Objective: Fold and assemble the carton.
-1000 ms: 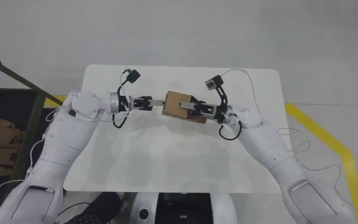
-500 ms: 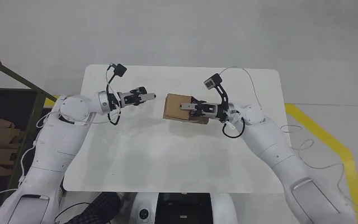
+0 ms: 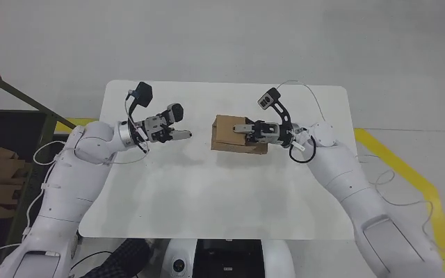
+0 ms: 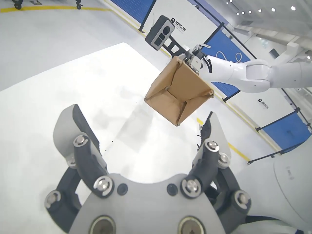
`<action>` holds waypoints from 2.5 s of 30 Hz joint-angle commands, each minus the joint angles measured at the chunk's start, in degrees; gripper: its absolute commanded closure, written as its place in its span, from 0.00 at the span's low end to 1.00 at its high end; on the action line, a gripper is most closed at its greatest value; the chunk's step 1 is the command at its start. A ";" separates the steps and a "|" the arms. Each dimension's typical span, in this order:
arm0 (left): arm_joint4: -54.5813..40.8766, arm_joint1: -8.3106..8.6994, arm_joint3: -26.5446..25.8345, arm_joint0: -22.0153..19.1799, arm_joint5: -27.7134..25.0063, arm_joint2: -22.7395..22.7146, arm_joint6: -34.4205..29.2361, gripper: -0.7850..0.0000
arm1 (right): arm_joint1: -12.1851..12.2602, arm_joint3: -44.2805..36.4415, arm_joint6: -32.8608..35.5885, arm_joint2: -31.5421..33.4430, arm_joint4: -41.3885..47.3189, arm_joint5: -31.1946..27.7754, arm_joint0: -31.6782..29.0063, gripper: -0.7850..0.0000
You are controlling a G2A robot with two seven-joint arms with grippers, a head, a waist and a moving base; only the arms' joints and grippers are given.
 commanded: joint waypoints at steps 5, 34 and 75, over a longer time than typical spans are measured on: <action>8.88 -0.56 -3.10 2.91 -3.24 -1.99 11.62 0.00 | -0.98 1.58 0.58 -0.07 -0.86 0.58 0.66 1.00; 8.88 -0.56 -3.10 2.91 -3.24 -1.99 11.62 0.00 | -1.13 2.48 -0.76 -0.09 -3.15 -0.76 1.20 1.00; 72.18 6.02 15.16 -15.70 -4.31 33.70 84.47 0.00 | -2.62 2.35 -0.23 1.55 -7.55 0.51 -0.33 1.00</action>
